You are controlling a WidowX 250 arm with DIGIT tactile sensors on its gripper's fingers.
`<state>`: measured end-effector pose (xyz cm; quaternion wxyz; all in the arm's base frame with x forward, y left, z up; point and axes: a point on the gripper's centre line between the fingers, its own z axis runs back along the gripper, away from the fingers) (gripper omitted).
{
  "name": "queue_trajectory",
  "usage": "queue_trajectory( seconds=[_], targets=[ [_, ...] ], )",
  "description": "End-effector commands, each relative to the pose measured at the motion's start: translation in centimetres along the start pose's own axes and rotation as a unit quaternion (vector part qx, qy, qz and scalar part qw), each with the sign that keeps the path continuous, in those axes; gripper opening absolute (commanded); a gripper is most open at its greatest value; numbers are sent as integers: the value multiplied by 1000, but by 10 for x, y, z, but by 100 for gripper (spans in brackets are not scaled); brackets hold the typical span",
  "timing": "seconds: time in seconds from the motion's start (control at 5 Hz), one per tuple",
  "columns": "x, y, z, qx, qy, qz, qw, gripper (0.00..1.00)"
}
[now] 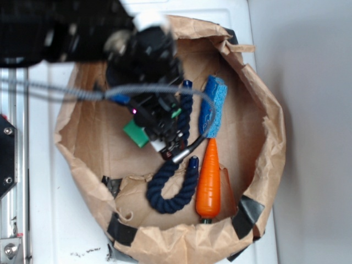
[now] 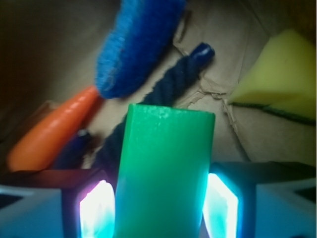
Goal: Grab the green block.
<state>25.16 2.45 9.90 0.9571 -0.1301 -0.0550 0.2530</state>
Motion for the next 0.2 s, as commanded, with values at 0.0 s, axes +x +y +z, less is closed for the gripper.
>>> queue_trajectory(
  seconds=[0.0],
  targets=[
    [8, -3, 72, -25, -31, -59, 997, 0]
  ],
)
